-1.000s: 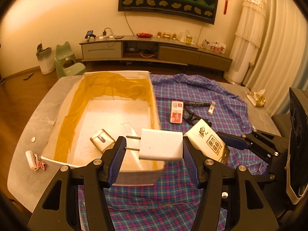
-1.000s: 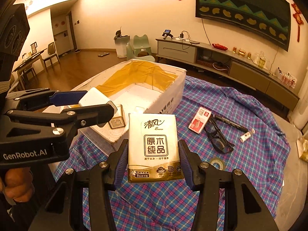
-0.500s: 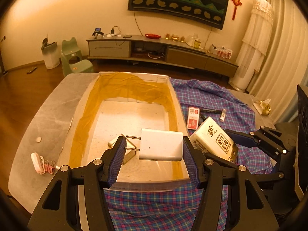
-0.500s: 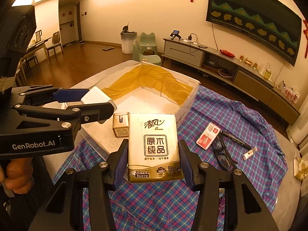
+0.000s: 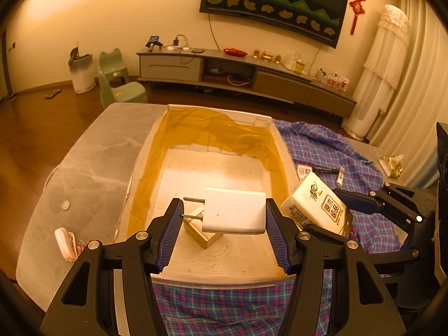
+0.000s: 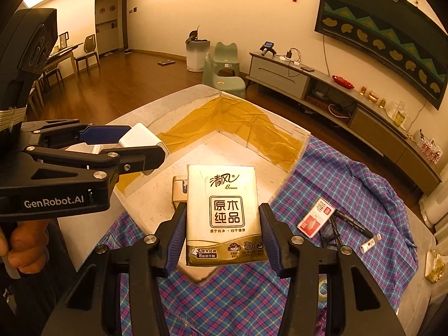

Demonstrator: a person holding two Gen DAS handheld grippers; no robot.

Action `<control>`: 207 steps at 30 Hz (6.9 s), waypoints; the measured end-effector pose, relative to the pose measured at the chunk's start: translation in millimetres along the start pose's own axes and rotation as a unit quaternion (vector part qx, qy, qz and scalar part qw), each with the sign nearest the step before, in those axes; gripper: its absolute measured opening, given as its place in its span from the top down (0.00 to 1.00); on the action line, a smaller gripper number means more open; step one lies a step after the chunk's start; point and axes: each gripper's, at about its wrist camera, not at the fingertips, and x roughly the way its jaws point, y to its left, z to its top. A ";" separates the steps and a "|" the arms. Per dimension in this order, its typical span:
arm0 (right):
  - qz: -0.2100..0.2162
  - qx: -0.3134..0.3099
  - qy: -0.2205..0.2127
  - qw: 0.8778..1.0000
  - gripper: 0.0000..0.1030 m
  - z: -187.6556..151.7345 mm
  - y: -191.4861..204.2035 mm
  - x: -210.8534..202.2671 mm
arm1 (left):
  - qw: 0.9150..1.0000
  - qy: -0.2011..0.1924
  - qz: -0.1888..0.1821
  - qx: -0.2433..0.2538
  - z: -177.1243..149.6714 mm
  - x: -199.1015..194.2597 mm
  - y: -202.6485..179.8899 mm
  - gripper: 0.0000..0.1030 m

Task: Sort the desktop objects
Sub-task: 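Carry the white charger and tissue pack over the white bin, then open the right tool to drop the tissue pack while the left releases the charger, then withdraw both tools from the bin back over the plaid cloth, then grasp the green tape roll with the left tool while the right grasps the purple figurine, then lift the tape roll and purple figurine toward the white bin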

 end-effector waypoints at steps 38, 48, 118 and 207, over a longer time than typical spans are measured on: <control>-0.009 -0.055 0.097 0.994 0.50 77.6 -39.3 116.1 | 0.992 0.124 0.019 0.010 67.9 104.2 24.9 0.41; -0.021 -0.087 0.146 0.985 0.50 83.0 -48.9 161.3 | 0.981 0.191 0.024 -0.006 73.9 164.0 24.3 0.41; 0.046 0.014 -0.038 0.998 0.38 -56.8 -25.1 -64.8 | 0.988 0.070 0.009 0.137 -30.3 -56.2 -86.7 0.40; -0.015 0.231 -0.023 0.973 0.92 -199.2 -151.6 -44.1 | 0.988 0.086 -0.076 0.104 -62.8 57.1 -195.0 0.52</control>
